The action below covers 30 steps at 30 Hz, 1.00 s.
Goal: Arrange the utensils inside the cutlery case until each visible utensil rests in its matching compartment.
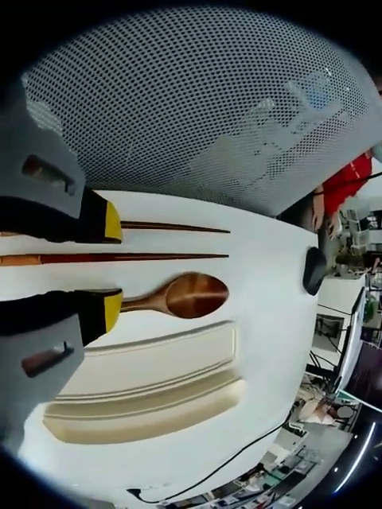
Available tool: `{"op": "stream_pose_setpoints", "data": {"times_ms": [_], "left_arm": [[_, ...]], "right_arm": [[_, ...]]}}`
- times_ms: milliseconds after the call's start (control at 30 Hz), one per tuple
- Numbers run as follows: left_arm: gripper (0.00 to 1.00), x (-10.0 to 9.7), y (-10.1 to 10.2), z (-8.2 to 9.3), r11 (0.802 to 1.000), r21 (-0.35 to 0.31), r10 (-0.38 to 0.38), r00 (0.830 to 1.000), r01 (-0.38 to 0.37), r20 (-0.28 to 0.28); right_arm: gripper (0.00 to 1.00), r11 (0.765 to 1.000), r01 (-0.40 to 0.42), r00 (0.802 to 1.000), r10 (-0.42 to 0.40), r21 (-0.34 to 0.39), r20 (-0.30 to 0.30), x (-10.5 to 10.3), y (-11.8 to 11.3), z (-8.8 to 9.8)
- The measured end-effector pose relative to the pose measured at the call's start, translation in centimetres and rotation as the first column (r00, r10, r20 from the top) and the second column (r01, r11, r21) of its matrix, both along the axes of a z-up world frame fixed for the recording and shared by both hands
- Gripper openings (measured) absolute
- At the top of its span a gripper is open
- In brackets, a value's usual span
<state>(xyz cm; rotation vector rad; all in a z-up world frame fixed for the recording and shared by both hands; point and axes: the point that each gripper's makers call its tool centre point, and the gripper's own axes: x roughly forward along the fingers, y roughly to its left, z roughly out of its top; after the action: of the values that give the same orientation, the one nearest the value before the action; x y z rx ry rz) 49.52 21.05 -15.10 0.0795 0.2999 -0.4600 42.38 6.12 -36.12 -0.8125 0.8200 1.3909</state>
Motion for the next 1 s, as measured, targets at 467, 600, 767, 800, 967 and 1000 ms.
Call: {"op": "stream_pose_setpoints", "data": {"times_ms": [467,600,767,800,967,1000], "left_arm": [[0.85,0.02,0.0,-0.01,1.0,0.005,0.002,1.0,-0.002,-0.001],[0.84,0.06,0.04,-0.04,1.0,0.007,0.003,1.0,-0.003,-0.001],[0.84,0.1,0.07,-0.01,1.0,0.006,0.005,1.0,-0.005,0.0],[0.84,0.11,0.08,-0.01,1.0,0.006,0.005,1.0,-0.005,0.0],[0.84,0.09,0.04,-0.1,1.0,0.009,0.003,1.0,-0.003,-0.002],[0.84,0.09,0.03,-0.12,1.0,0.009,0.003,1.0,-0.003,-0.003]], "right_arm": [[0.1,1.0,-0.011,1.0,0.011,-0.013,0.008,-0.41,0.35,-0.04],[0.08,1.0,-0.016,1.0,0.017,-0.018,0.012,-0.46,0.43,-0.09],[0.07,1.0,-0.011,1.0,0.012,-0.017,0.017,-0.31,0.42,-0.13],[0.07,1.0,-0.004,1.0,0.004,-0.018,0.012,-0.3,0.41,-0.11],[0.05,1.0,-0.011,1.0,0.011,-0.018,0.013,-0.21,0.43,-0.19],[0.05,1.0,-0.013,1.0,0.014,-0.018,0.014,-0.23,0.46,-0.15]]}}
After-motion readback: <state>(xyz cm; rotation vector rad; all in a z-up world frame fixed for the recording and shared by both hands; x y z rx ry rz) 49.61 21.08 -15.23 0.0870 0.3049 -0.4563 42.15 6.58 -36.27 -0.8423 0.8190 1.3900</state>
